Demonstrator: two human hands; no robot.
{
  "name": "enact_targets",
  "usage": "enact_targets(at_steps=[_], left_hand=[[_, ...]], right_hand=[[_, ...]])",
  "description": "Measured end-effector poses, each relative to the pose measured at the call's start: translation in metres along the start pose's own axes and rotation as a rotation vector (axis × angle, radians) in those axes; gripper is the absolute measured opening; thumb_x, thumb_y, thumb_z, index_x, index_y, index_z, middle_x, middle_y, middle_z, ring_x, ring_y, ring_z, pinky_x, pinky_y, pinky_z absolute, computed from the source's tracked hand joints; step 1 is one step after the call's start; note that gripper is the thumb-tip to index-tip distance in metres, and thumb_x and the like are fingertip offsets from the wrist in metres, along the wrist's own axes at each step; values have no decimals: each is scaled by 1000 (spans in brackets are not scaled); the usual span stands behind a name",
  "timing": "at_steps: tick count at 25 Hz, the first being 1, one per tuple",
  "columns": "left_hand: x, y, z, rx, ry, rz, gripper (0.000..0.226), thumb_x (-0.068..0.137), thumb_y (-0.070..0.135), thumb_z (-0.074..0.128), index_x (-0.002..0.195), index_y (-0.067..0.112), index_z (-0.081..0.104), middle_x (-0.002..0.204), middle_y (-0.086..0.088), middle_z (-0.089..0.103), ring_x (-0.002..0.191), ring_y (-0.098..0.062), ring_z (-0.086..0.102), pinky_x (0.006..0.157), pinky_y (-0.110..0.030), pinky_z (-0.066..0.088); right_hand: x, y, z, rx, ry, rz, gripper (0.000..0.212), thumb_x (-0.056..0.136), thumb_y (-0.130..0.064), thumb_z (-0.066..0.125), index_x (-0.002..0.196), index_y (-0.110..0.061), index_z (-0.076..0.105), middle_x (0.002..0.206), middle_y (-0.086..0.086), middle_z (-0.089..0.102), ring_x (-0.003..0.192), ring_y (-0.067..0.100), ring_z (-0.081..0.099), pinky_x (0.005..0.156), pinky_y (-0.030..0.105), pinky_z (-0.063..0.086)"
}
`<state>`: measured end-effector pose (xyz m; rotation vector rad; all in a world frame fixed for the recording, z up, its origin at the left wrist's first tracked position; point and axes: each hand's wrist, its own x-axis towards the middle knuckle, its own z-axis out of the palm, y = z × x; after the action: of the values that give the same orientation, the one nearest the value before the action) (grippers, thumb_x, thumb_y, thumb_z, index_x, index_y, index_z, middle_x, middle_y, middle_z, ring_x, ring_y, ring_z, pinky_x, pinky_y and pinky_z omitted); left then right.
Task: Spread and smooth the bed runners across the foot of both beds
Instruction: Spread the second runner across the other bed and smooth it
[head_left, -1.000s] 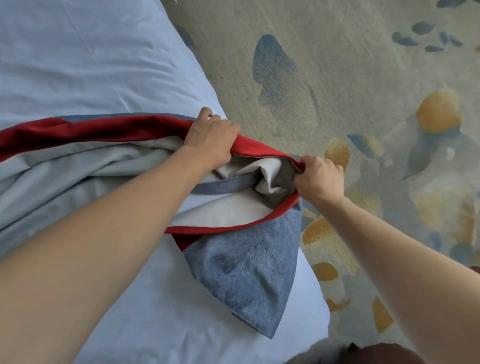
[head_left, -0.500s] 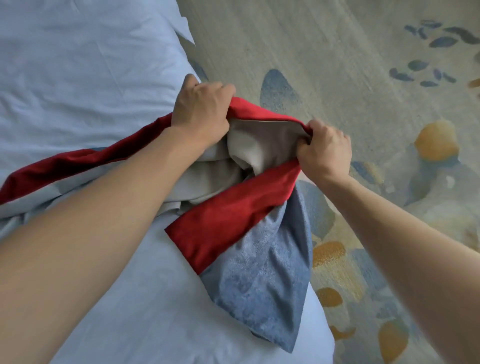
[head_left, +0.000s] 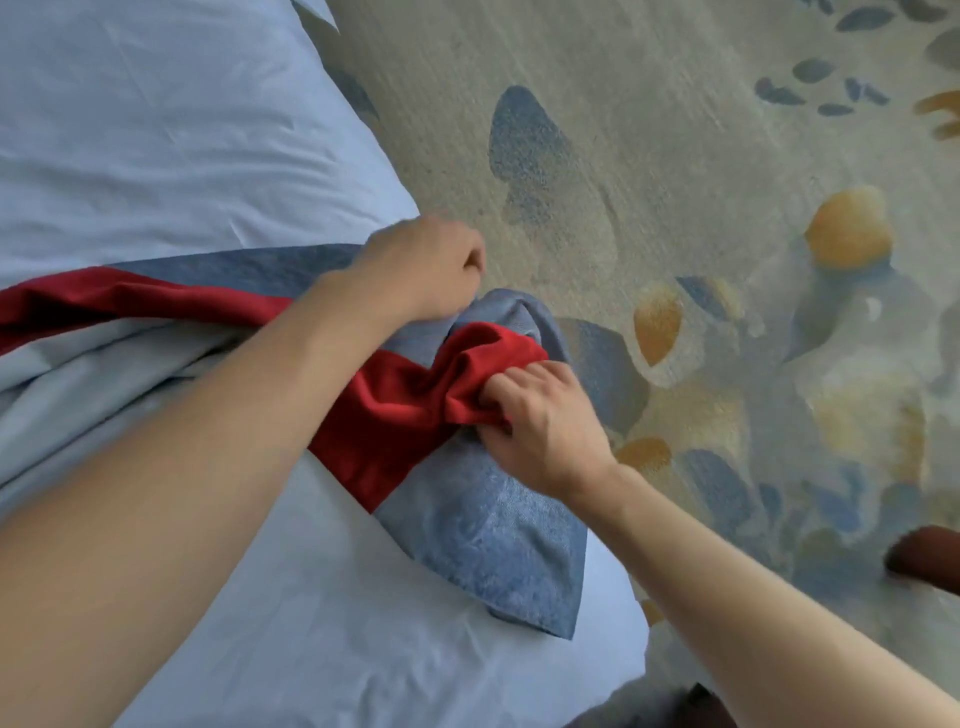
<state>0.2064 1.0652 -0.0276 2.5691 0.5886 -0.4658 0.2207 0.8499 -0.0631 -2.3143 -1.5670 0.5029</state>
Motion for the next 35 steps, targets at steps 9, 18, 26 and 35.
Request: enact_targets(at_steps=[9, 18, 26, 35], left_hand=[[37, 28, 88, 579, -196, -2, 30, 90, 34, 56, 115, 19, 63, 119, -6, 66, 117, -24, 56, 106, -37, 25], [22, 11, 73, 503, 107, 141, 14, 89, 29, 61, 102, 26, 64, 101, 2, 69, 105, -21, 57, 96, -37, 30], [13, -19, 22, 408, 496, 51, 5, 88, 18, 53, 89, 18, 58, 85, -6, 65, 88, -31, 56, 84, -44, 34], [-12, -44, 40, 333, 413, -98, 39, 83, 46, 61, 112, 20, 61, 110, -3, 64, 108, -26, 55, 95, -42, 30]], right_hand=[[-29, 63, 40, 98, -175, 873, 40, 91, -42, 53, 123, -19, 58, 119, 5, 67, 115, 31, 58, 96, 45, 42], [-33, 63, 69, 172, -298, 1080, 41, 83, -50, 55, 102, -14, 60, 109, 13, 66, 105, 36, 62, 95, 47, 45], [37, 92, 4, 37, 208, 840, 10, 84, -26, 57, 88, -18, 63, 91, 12, 69, 93, 35, 61, 86, 44, 42], [77, 39, 5, 207, 133, 611, 47, 84, -56, 55, 120, -27, 62, 114, 0, 68, 111, 26, 60, 99, 44, 44]])
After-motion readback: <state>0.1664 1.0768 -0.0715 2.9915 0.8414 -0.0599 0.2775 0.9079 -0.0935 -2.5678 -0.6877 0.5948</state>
